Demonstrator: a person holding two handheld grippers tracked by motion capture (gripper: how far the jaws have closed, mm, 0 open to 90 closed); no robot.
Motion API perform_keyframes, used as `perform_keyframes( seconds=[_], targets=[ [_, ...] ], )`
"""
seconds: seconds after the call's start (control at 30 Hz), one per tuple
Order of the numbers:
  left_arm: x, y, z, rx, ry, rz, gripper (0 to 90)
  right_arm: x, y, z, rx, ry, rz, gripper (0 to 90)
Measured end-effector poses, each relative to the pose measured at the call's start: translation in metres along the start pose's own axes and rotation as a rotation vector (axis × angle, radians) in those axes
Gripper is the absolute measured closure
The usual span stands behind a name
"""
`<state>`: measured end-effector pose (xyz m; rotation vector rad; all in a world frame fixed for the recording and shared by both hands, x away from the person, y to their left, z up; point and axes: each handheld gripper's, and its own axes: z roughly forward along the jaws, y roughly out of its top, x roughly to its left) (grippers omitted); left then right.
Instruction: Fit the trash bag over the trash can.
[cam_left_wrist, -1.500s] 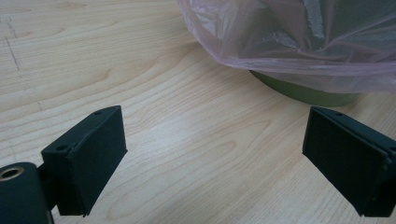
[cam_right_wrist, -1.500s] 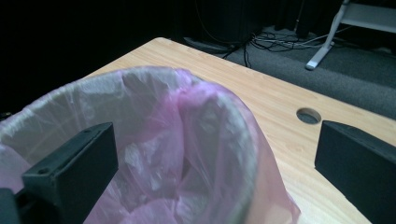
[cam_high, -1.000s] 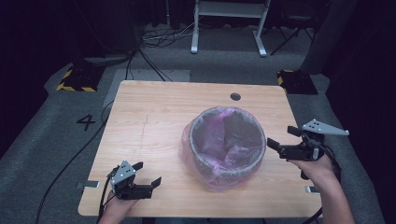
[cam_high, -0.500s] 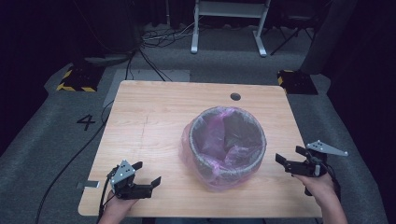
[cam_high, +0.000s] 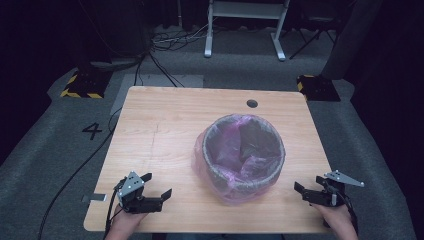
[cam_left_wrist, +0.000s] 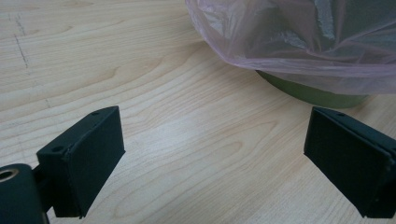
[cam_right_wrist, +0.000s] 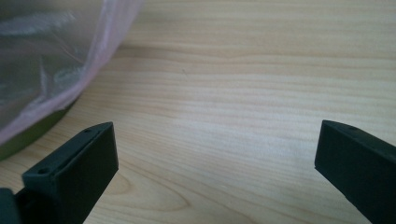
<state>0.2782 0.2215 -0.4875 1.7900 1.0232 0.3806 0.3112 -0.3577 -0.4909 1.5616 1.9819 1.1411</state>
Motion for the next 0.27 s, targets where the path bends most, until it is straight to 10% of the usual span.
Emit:
perform_keyframes(
  seconds=[0.27],
  targets=[
    [0.0004, -0.0001, -0.0002, 0.003, 0.006, -0.004, 4.8, -0.0017, -0.0112, 0.0053, 0.014, -0.012, 0.012, 0.0]
  ],
)
